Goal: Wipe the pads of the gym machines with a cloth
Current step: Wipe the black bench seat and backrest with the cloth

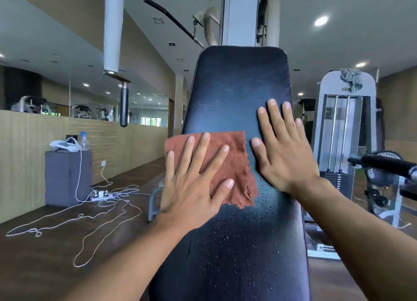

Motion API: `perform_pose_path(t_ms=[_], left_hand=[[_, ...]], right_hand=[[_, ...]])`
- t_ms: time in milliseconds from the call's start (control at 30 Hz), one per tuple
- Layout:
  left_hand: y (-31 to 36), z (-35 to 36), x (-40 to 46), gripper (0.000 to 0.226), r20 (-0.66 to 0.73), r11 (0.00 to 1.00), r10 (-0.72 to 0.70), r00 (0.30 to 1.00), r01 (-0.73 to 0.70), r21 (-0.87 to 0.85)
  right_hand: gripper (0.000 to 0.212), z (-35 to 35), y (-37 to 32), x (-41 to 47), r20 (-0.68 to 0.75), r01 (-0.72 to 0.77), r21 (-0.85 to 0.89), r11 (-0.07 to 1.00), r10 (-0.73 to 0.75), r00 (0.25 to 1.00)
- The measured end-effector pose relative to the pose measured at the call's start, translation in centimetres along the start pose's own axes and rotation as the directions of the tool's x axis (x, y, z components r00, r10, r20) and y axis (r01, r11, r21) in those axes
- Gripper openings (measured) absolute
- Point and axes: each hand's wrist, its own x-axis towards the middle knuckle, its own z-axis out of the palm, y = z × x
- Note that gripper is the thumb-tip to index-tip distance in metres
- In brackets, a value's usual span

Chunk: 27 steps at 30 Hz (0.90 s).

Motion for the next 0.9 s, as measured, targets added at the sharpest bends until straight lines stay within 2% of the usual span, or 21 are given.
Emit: perform_pose_path(t_ms=[167,333,433,600,767,900], left_hand=[[-1.7,-0.6,2.0,0.067,0.024,0.997,0.066,0.998,-0.065,-0.048],[1.0,0.6,-2.1,0.067,0.009,0.998,-0.041,0.999,0.042,-0.041],[1.8,1.7,-5.8,0.067,0.002,1.0,0.018,1.0,-0.018,-0.008],[-0.3,0.6,-1.6,0.068,0.004,0.995,0.101,0.995,-0.101,-0.022],[0.9,0.3,-1.4,0.067,0.013,1.0,-0.004,1.0,0.004,-0.004],[1.2,0.9,-4.4,0.068,0.045,0.999,0.016,0.999,-0.018,0.033]], right_hand=[[0.065,0.1,-0.4,0.1,0.002,-0.011,-0.013,1.0,0.011,1.0],[0.065,0.1,-0.2,-0.2,-0.009,-0.015,-0.009,1.0,0.015,1.0],[0.065,0.2,-0.2,-0.1,-0.008,-0.013,-0.009,1.0,0.013,1.0],[0.065,0.3,-0.4,0.0,-0.016,-0.004,-0.002,1.0,0.004,1.0],[0.065,0.1,-0.1,-0.1,-0.009,-0.006,0.018,1.0,0.006,1.0],[0.065,0.1,-0.3,-0.1,-0.014,-0.007,0.013,1.0,0.007,1.0]])
